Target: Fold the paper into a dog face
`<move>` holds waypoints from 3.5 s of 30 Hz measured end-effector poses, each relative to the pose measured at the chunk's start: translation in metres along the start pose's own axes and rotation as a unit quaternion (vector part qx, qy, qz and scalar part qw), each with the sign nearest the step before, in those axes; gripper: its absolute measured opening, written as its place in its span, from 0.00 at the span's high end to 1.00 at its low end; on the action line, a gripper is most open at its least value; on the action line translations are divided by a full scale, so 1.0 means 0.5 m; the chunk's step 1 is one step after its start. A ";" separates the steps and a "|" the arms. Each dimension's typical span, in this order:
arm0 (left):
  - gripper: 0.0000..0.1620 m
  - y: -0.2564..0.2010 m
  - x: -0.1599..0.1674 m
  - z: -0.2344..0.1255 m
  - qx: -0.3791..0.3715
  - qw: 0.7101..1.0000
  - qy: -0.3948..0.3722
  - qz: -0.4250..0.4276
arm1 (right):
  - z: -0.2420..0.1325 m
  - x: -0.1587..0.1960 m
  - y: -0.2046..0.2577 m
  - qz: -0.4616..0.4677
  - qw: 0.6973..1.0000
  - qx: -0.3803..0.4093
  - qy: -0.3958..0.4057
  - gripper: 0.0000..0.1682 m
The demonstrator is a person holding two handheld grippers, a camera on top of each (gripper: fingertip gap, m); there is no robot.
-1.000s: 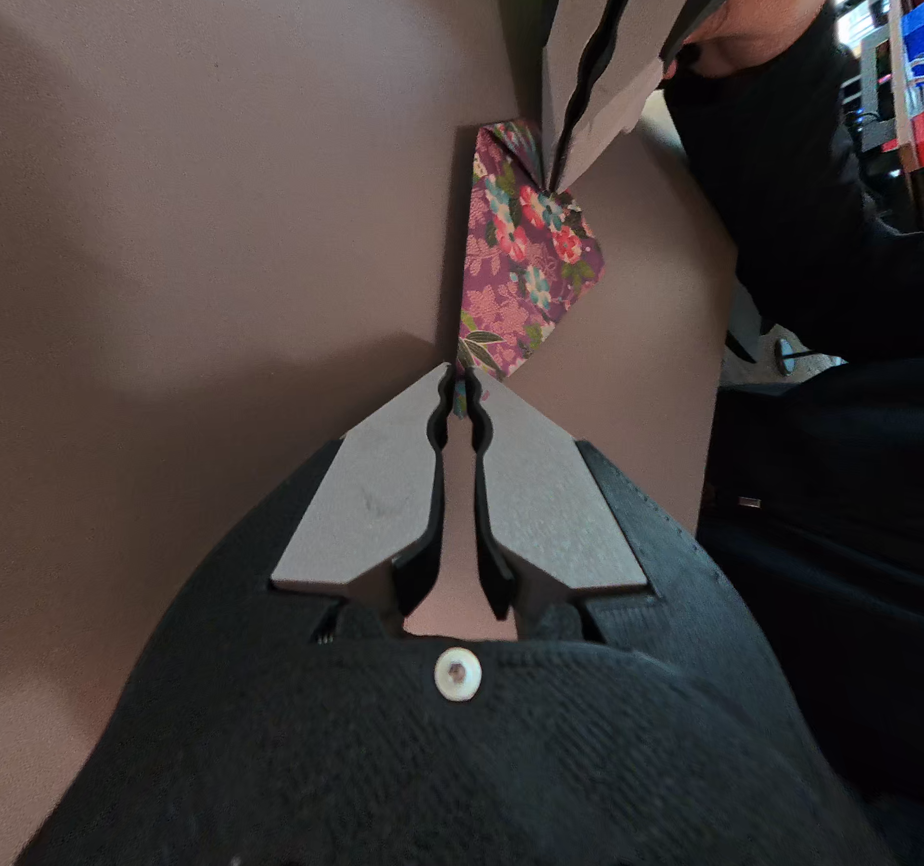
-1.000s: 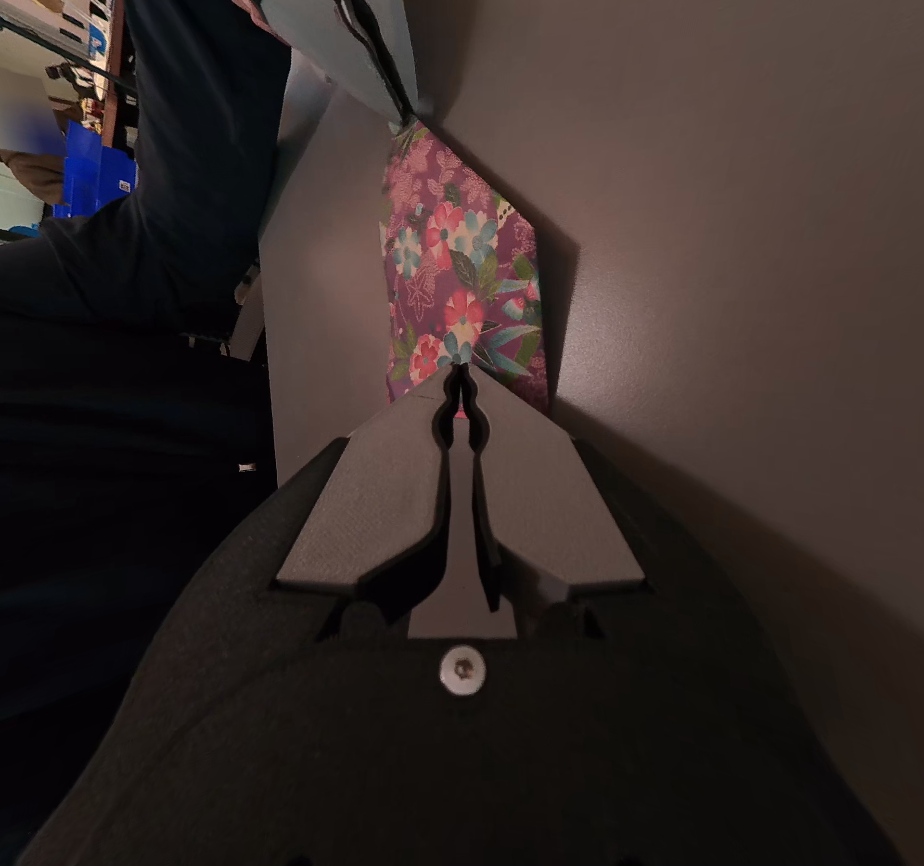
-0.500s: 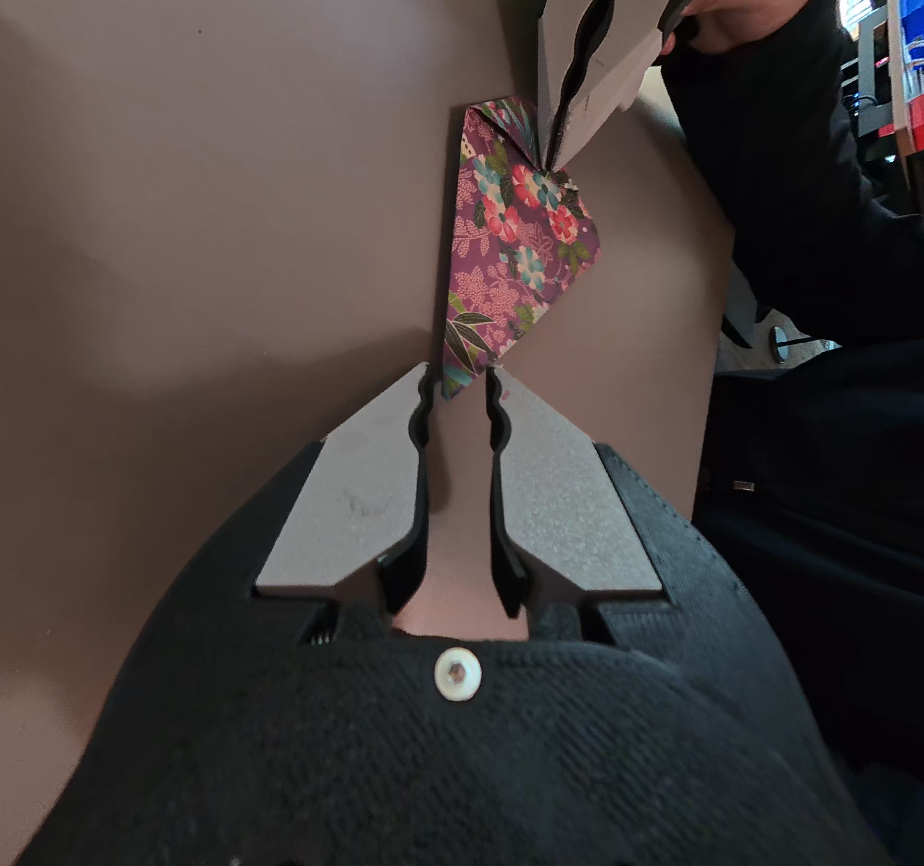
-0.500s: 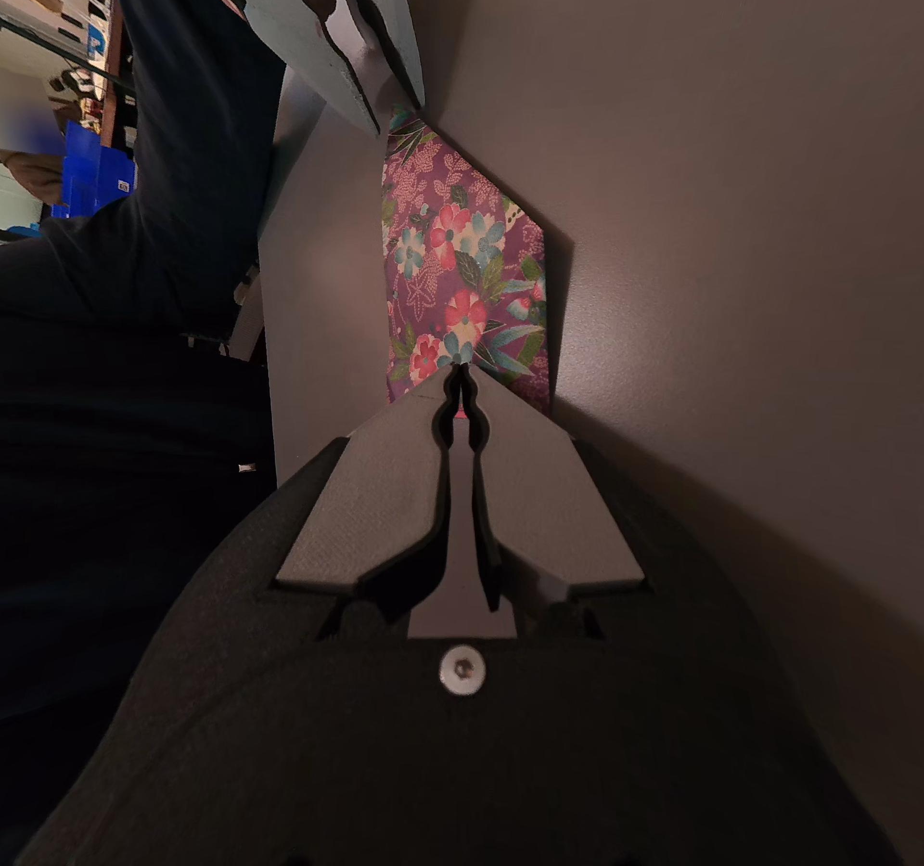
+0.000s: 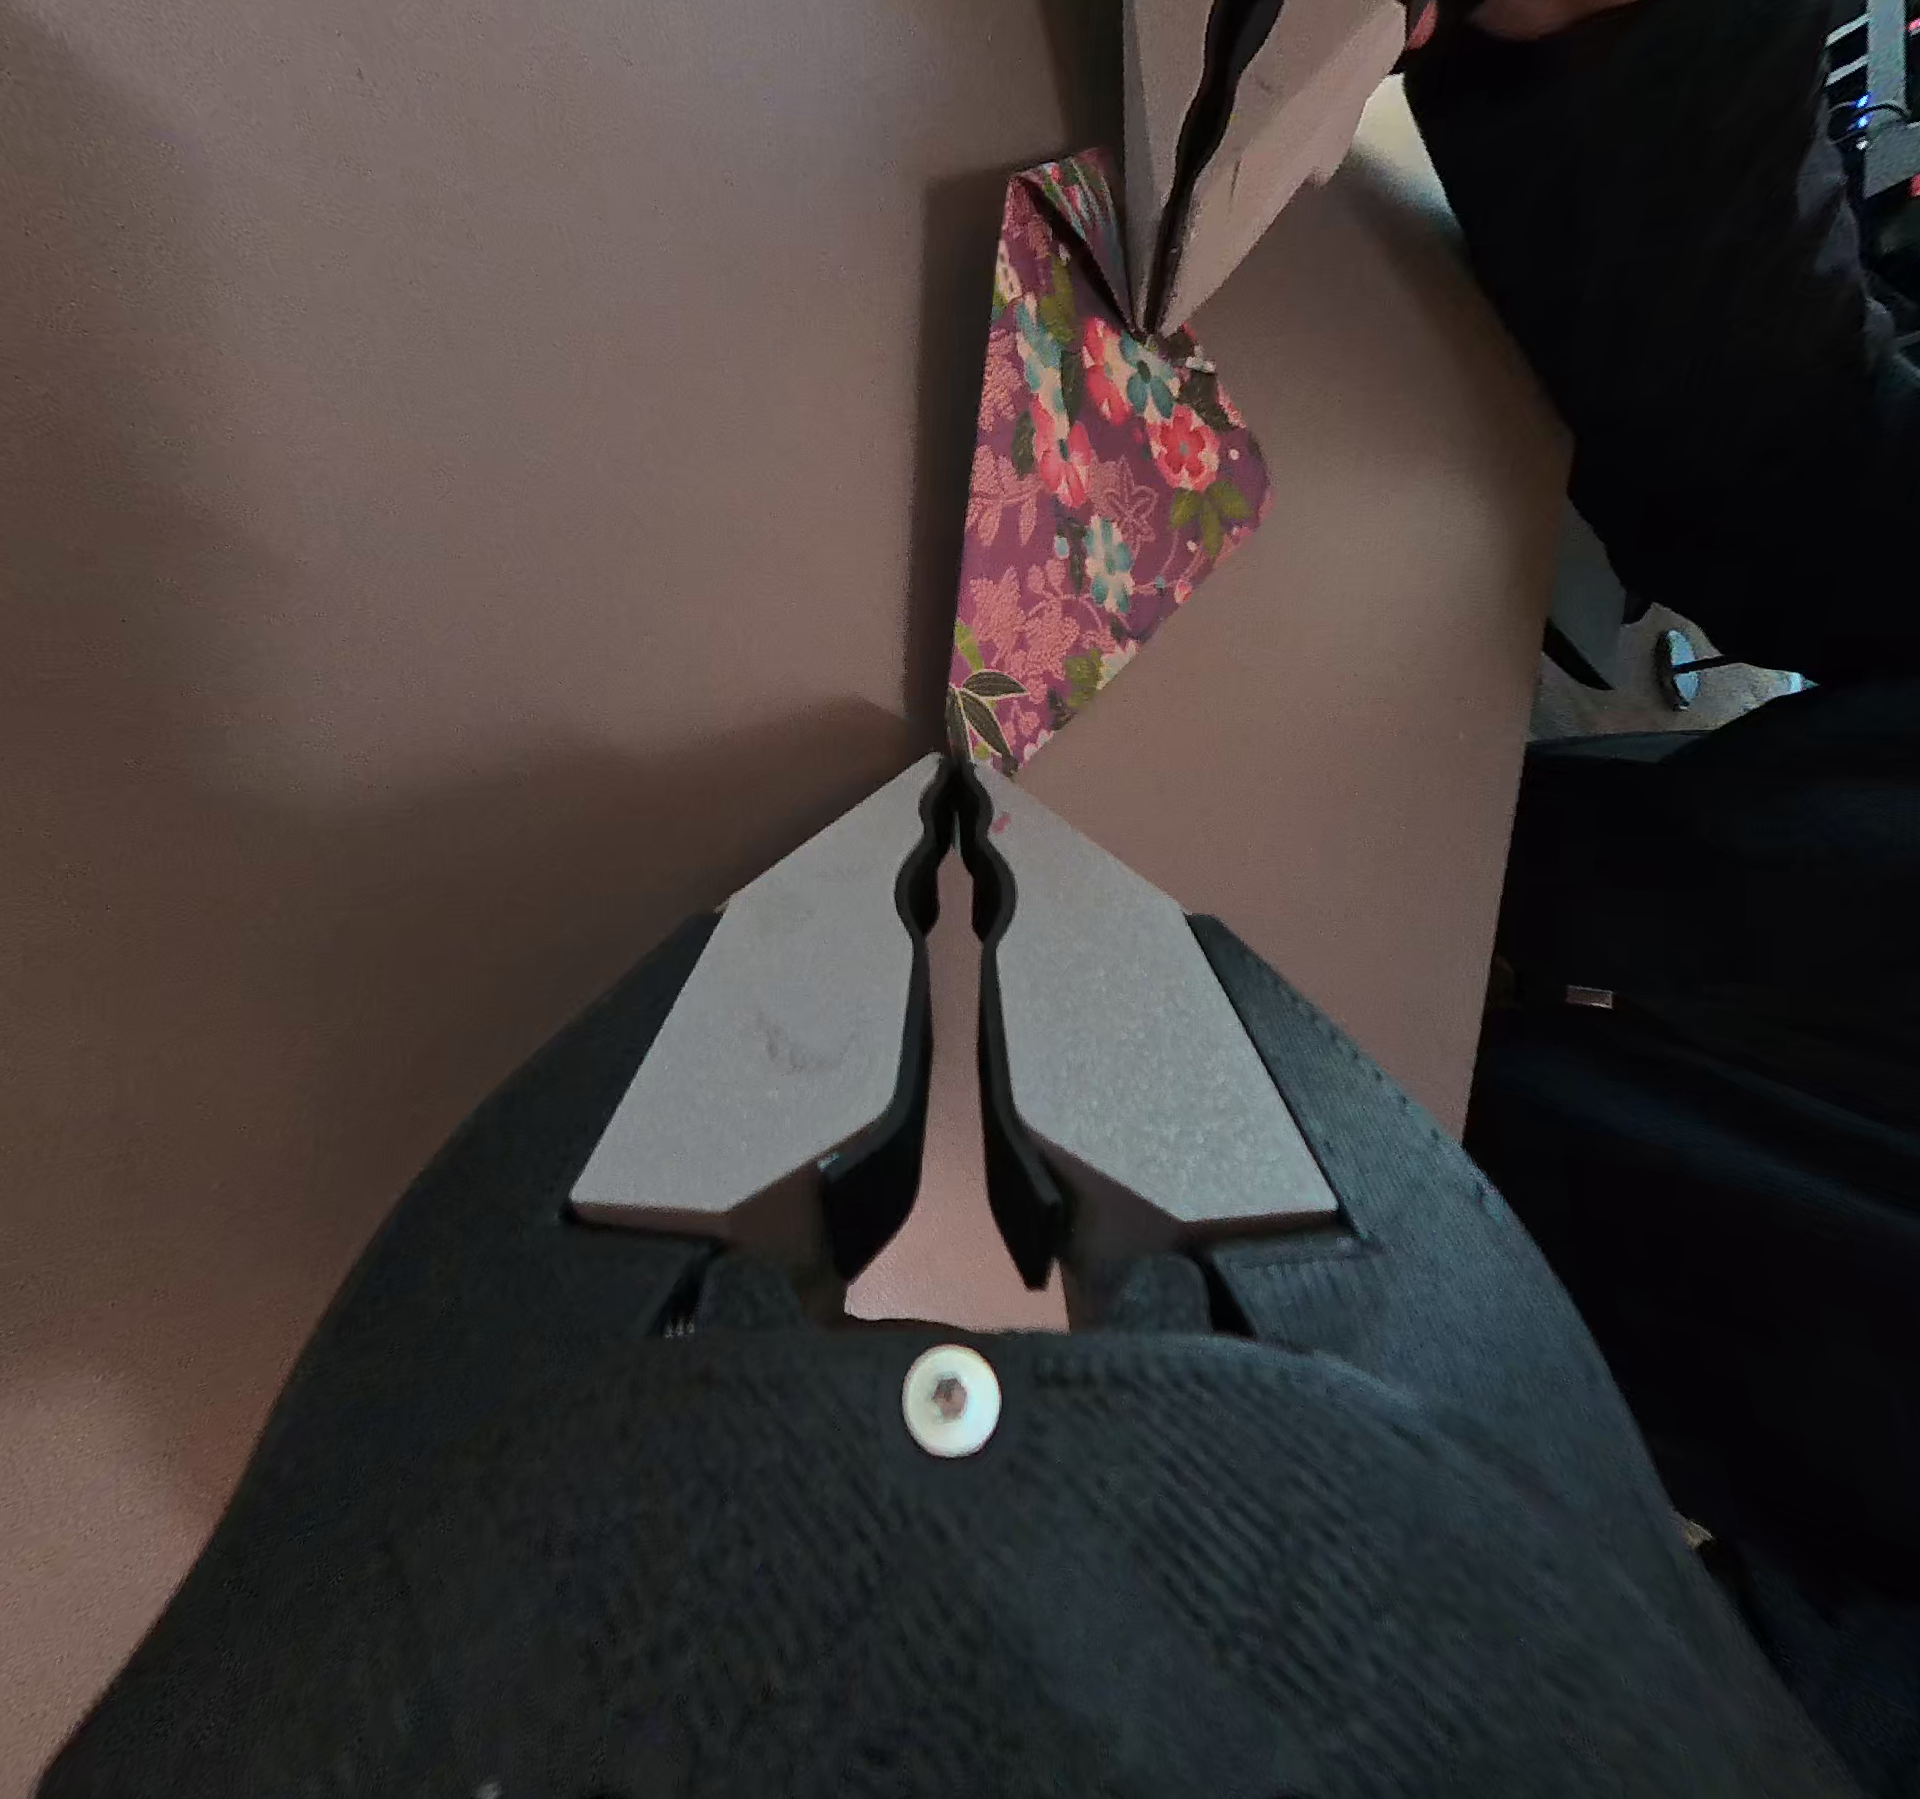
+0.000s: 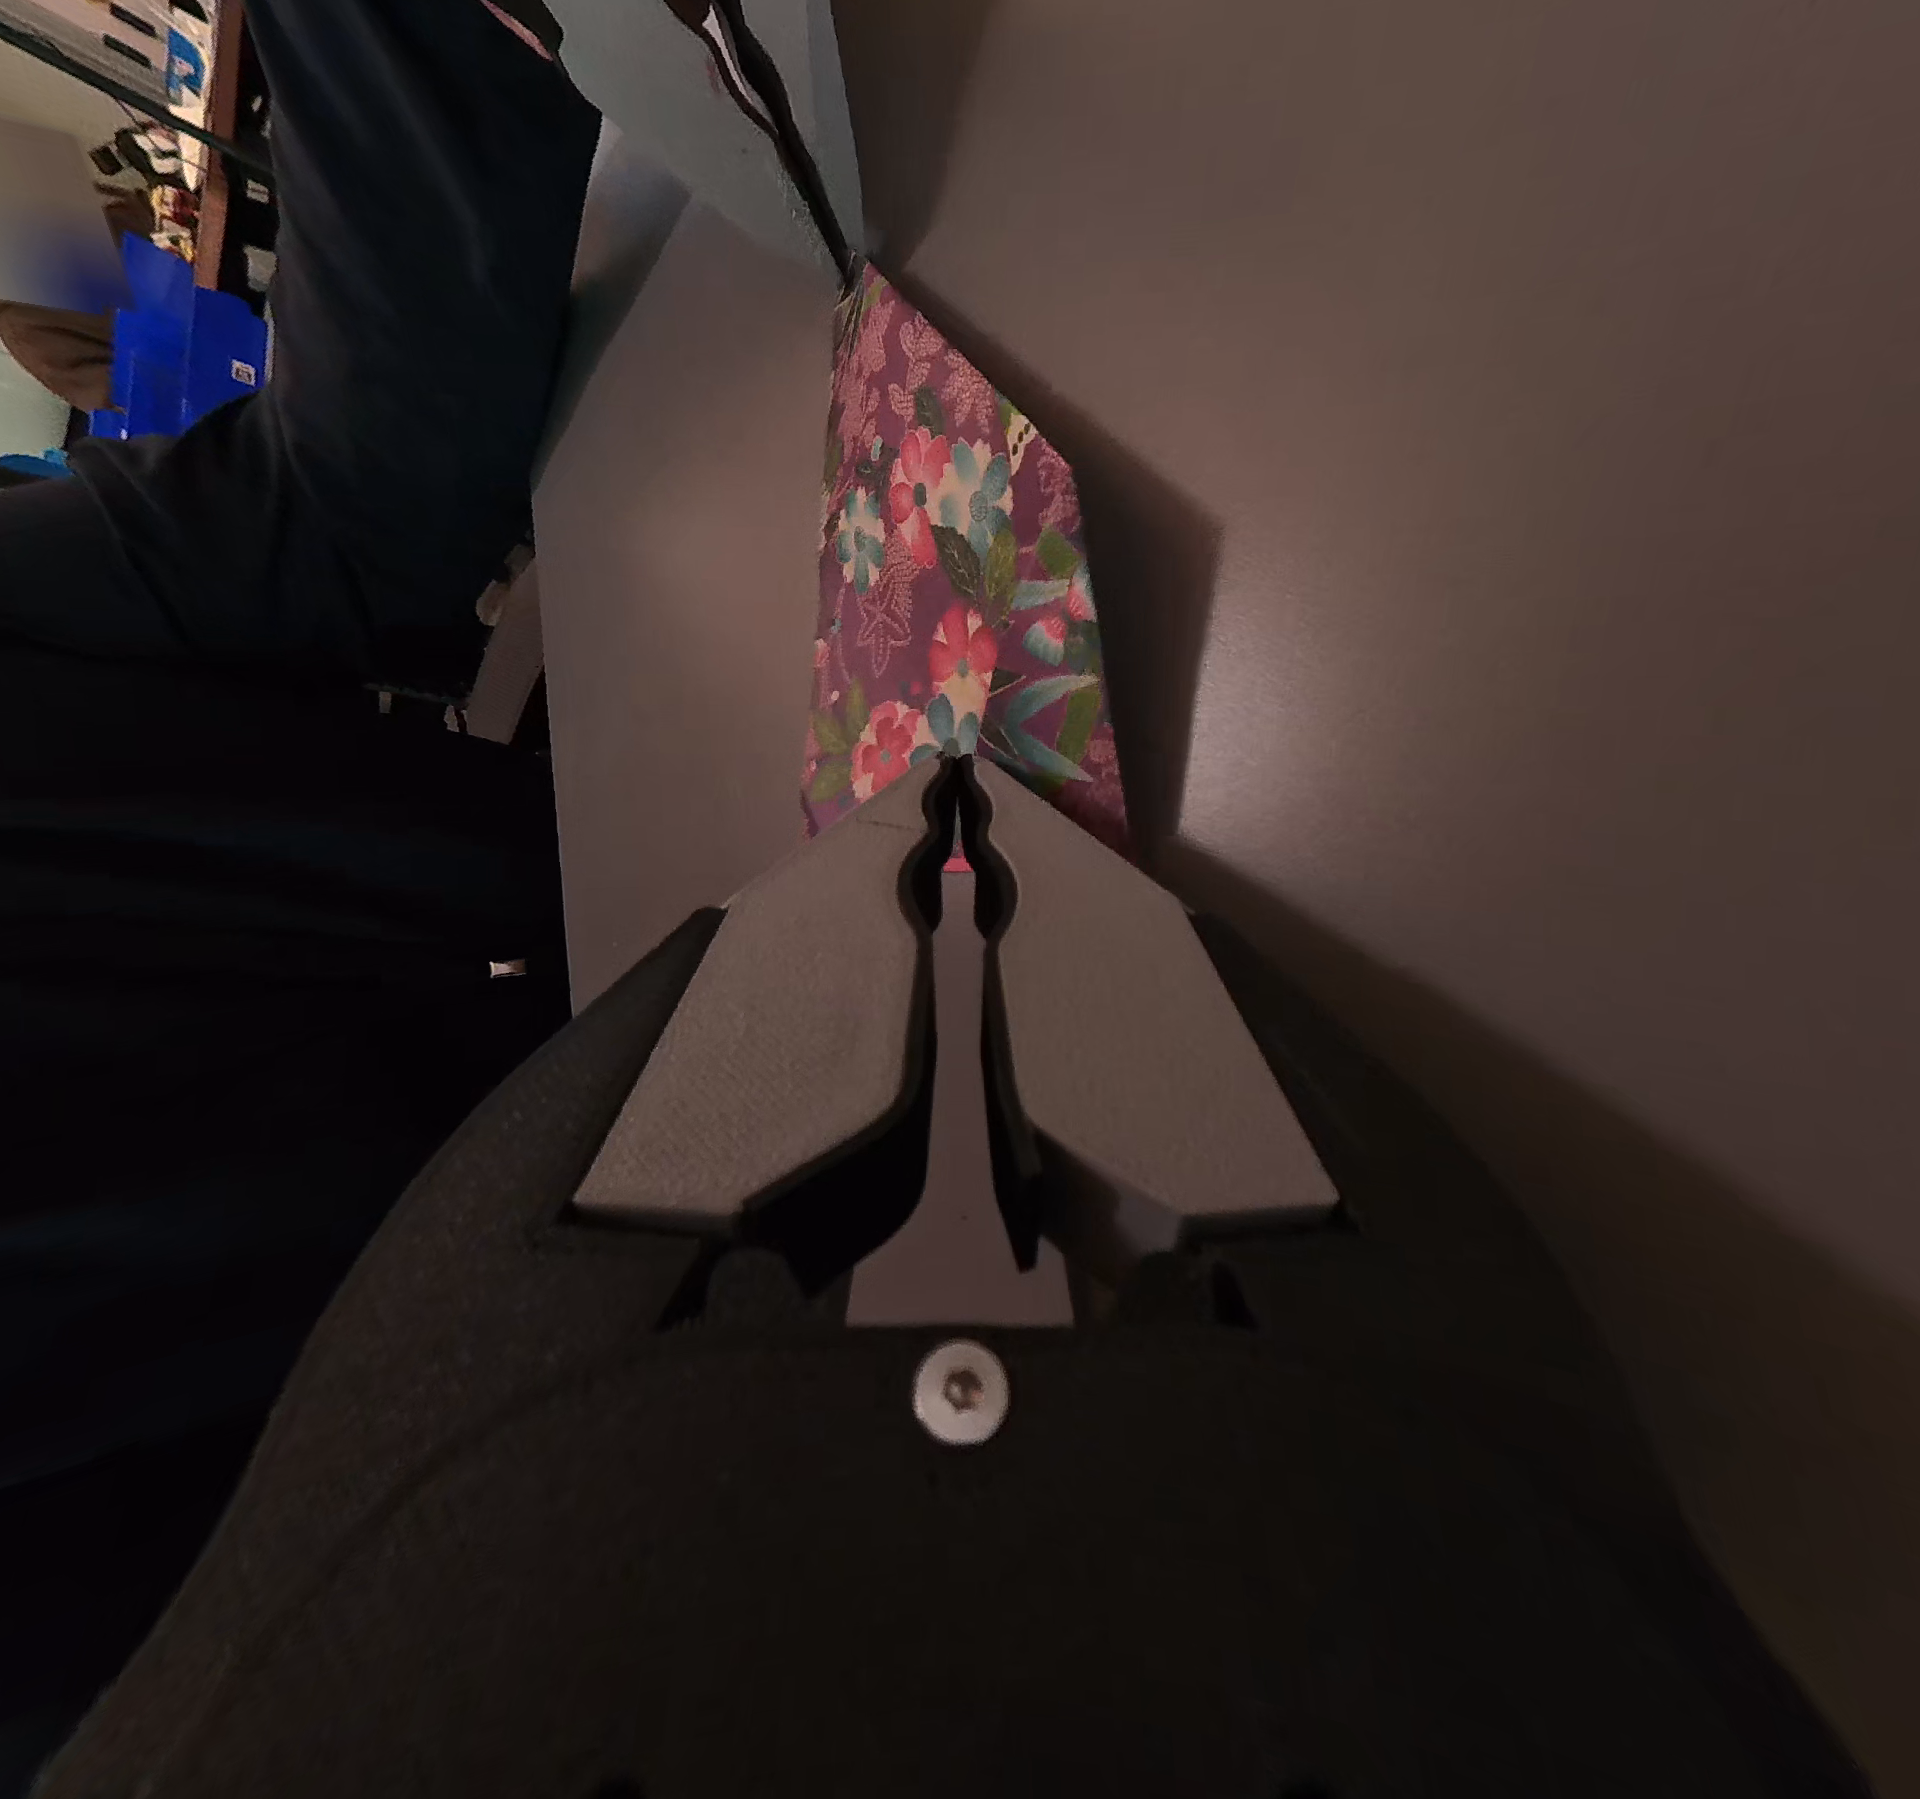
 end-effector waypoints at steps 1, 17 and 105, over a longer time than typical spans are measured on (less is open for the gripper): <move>1.00 0.000 -0.001 0.000 -0.001 1.000 -0.002 0.001 | 0.000 -0.001 0.003 -0.007 1.000 0.001 -0.002 1.00; 1.00 -0.001 -0.017 0.004 -0.017 0.999 0.010 0.034 | 0.066 -0.109 0.089 -0.111 0.990 -0.029 0.085 1.00; 0.69 -0.010 -0.038 -0.036 -0.008 0.993 -0.092 0.080 | 0.064 -0.127 0.061 -0.131 0.989 -0.066 -0.004 1.00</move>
Point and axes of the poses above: each gripper's, where its closed fingertips meet, z out along the fingers, x out of its underside, y = z × x across the jaws, the point moved 9 cm from there along -z, back along the fingers, and after that the axes turned 9 degrees about z, right-handed, at the moved point
